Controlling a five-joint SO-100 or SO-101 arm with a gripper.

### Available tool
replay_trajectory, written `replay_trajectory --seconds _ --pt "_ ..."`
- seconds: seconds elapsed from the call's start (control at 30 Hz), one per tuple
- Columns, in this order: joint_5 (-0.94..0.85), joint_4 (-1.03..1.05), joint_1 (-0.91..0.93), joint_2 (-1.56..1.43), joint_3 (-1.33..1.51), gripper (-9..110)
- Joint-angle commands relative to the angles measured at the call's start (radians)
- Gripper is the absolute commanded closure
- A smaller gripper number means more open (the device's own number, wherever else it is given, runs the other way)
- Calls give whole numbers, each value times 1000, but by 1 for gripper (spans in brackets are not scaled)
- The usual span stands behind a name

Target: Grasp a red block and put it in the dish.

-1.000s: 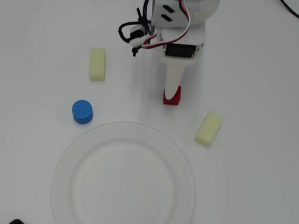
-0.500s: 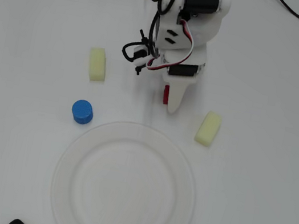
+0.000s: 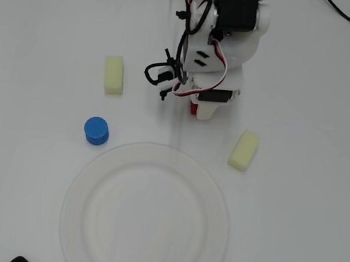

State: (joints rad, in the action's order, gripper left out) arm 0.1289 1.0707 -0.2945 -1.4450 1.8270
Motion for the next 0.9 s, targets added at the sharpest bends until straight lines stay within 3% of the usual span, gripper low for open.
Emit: replay_trajectory --seconds 0.0,0.27,0.5,0.63,0.87 --pt "-26 9 20 -69 -35 101" --pt "-172 -35 163 -396 46 101" --pt "-391 -525 206 -729 396 101" --pt "-410 -686 178 -672 408 101" --pt "-391 -687 141 -325 126 101"
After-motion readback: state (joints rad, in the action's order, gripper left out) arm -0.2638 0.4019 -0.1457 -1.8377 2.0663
